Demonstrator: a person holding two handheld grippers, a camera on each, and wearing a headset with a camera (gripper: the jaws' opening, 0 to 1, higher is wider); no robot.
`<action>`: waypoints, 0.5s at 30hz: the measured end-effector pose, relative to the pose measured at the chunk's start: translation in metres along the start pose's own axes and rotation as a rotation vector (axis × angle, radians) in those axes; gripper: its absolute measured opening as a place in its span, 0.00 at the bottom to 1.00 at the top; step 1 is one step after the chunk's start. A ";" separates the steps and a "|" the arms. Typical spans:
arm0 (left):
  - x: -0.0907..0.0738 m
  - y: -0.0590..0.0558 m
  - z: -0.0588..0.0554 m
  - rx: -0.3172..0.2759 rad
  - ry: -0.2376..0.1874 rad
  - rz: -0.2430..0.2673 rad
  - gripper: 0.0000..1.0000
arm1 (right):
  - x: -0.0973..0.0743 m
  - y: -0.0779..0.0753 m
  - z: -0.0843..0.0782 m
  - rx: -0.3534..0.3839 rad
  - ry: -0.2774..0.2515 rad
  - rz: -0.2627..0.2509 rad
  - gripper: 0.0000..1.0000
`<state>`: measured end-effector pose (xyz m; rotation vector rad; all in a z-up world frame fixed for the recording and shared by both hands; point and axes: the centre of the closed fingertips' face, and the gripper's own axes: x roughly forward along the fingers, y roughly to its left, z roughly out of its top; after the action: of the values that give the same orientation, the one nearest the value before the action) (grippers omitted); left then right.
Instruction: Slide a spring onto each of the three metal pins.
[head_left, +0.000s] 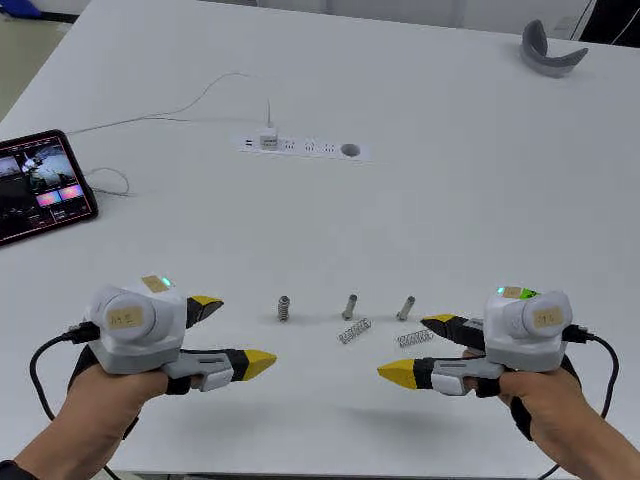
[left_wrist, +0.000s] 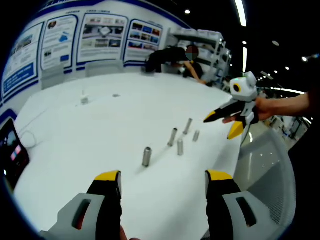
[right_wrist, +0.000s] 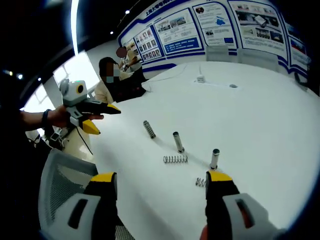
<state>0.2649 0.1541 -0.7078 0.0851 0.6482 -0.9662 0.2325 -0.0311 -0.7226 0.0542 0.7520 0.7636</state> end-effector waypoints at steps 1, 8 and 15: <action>0.002 -0.002 0.000 0.003 0.002 -0.004 0.69 | -0.002 -0.001 -0.002 0.004 -0.002 -0.002 0.74; 0.010 -0.016 0.009 0.029 0.005 -0.029 0.70 | -0.012 -0.006 -0.009 0.019 -0.010 -0.020 0.76; 0.018 -0.029 0.019 0.061 0.005 -0.052 0.70 | -0.018 -0.009 -0.013 0.031 -0.018 -0.033 0.77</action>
<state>0.2575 0.1176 -0.6961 0.1249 0.6280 -1.0367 0.2213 -0.0524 -0.7241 0.0762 0.7457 0.7198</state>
